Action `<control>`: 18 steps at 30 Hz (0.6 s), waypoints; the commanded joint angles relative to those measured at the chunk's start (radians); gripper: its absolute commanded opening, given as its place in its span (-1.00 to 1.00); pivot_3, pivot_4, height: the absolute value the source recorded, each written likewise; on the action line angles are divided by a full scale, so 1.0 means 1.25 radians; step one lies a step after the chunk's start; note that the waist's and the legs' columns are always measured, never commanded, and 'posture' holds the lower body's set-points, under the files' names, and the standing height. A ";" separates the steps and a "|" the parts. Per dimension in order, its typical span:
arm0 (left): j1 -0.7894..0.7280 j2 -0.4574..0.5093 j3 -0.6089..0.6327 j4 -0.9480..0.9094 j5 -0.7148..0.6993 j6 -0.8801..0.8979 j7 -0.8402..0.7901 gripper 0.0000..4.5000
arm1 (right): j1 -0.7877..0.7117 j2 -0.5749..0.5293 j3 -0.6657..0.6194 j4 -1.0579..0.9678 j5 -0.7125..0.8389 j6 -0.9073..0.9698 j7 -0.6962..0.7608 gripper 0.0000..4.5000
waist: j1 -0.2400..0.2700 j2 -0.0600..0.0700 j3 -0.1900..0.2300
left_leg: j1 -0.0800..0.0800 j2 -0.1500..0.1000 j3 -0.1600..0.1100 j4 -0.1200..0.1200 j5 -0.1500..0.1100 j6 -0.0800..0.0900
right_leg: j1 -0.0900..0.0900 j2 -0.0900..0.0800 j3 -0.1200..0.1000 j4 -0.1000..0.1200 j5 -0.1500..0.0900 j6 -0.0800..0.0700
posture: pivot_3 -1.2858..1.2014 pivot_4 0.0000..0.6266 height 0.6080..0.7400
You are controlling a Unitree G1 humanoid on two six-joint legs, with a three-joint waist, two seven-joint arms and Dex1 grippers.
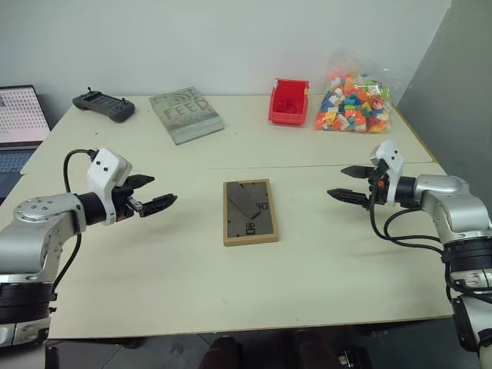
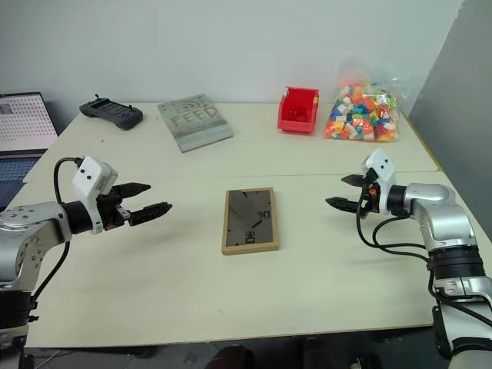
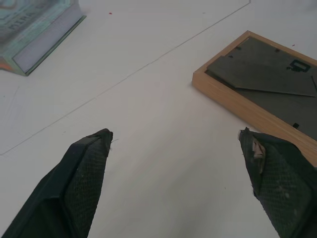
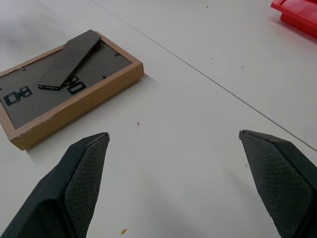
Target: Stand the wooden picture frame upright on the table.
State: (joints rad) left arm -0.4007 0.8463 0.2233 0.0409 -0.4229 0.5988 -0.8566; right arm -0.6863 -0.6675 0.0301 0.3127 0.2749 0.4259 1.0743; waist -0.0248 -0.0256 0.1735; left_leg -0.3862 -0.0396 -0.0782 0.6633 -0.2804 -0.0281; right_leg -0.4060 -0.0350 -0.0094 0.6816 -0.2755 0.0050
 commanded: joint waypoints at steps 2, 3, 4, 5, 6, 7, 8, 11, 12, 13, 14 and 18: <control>-0.025 -0.070 -0.023 -0.004 0.024 -0.029 0.064 0.44 | -0.032 0.075 0.024 0.011 -0.039 -0.026 -0.081 0.57 | -0.002 0.000 0.000 | 0.000 0.000 0.000 0.000 0.000 0.000 | 0.000 0.000 0.000 0.000 0.000 0.000 | 0.03 -0.52 1.00; -0.024 -0.084 -0.031 -0.007 0.033 -0.035 0.075 0.35 | -0.036 0.092 0.028 0.016 -0.049 -0.028 -0.103 0.48 | -0.002 0.000 0.000 | 0.000 0.000 0.000 0.000 0.001 -0.001 | 0.000 0.000 0.001 0.000 0.000 0.000 | 0.03 -0.52 1.00; -0.030 -0.104 -0.039 -0.003 0.042 -0.040 0.095 0.26 | -0.041 0.110 0.036 0.023 -0.061 -0.035 -0.121 0.37 | -0.002 0.000 0.000 | 0.000 0.000 0.000 0.000 0.001 -0.001 | 0.000 0.000 0.001 0.000 0.000 0.000 | 0.03 -0.52 1.00; -0.036 -0.127 -0.050 0.006 0.053 -0.053 0.114 0.18 | -0.044 0.131 0.045 0.033 -0.078 -0.047 -0.145 0.29 | -0.002 0.000 0.000 | 0.000 0.000 0.000 0.000 0.001 -0.002 | -0.001 0.000 0.001 0.000 0.000 0.000 | 0.03 -0.52 1.00; -0.042 -0.147 -0.059 0.017 0.065 -0.066 0.132 0.05 | -0.048 0.150 0.051 0.045 -0.089 -0.055 -0.164 0.15 | -0.002 0.000 0.000 | -0.001 0.000 0.000 0.000 0.001 -0.002 | -0.001 0.000 0.001 0.000 0.000 0.000 | 0.03 -0.52 1.00; -0.050 -0.181 -0.070 0.041 0.088 -0.091 0.169 -0.05 | -0.049 0.183 0.055 0.066 -0.099 -0.066 -0.196 0.04 | -0.002 0.000 0.000 | -0.001 0.000 0.000 0.000 0.001 -0.002 | -0.001 0.000 0.001 0.000 0.000 0.000 | 0.03 -0.52 1.00; -0.060 -0.216 -0.081 0.063 0.108 -0.111 0.206 -0.17 | -0.054 0.220 0.061 0.088 -0.112 -0.080 -0.232 -0.09 | -0.002 0.000 -0.001 | -0.001 0.000 0.000 0.001 0.001 -0.002 | -0.001 0.000 0.001 0.000 0.000 0.000 | 0.03 -0.52 1.00; -0.087 -0.282 -0.099 0.114 0.145 -0.152 0.260 -0.52 | -0.073 0.297 0.081 0.141 -0.147 -0.115 -0.298 -0.47 | -0.002 -0.001 -0.001 | 0.000 0.000 0.000 0.001 0.001 -0.002 | -0.001 0.000 0.000 0.001 0.000 0.000 | 0.03 -0.52 1.00; -0.092 -0.292 -0.104 0.125 0.152 -0.162 0.266 -0.62 | -0.077 0.310 0.085 0.154 -0.156 -0.125 -0.308 -0.59 | -0.003 -0.001 -0.001 | 0.000 0.000 0.000 0.001 0.002 -0.003 | -0.001 0.000 0.001 0.001 0.000 0.000 | 0.03 -0.52 1.00; -0.096 -0.300 -0.107 0.135 0.158 -0.170 0.271 -0.72 | -0.080 0.321 0.088 0.168 -0.163 -0.135 -0.316 -0.71 | -0.003 -0.001 -0.001 | 0.000 0.000 0.001 0.001 0.002 -0.003 | -0.001 0.000 0.001 0.001 0.000 0.000 | 0.03 -0.52 1.00; -0.100 -0.310 -0.112 0.151 0.165 -0.181 0.277 -0.83 | -0.086 0.333 0.094 0.193 -0.177 -0.153 -0.335 -0.82 | -0.003 -0.001 -0.001 | -0.002 0.000 0.001 0.001 0.002 -0.003 | -0.002 0.000 0.001 0.001 0.000 0.000 | 0.03 -0.52 1.00; -0.108 -0.353 -0.136 0.208 0.186 -0.205 0.294 -0.96 | -0.115 0.380 0.109 0.280 -0.217 -0.194 -0.403 -0.97 | -0.003 -0.001 -0.001 | -0.002 -0.001 0.000 0.001 0.002 -0.003 | -0.003 0.000 0.001 0.001 0.000 0.000 | 0.03 -0.52 1.00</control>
State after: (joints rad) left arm -0.5183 0.4242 0.0725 0.2892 -0.2079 0.3717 -0.4981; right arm -0.7938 -0.2134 0.1607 0.6462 0.0237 0.2228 0.6047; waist -0.0292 -0.0264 0.1724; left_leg -0.3889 -0.0404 -0.0777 0.6646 -0.2780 -0.0324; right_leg -0.4091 -0.0353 -0.0085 0.6827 -0.2753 0.0049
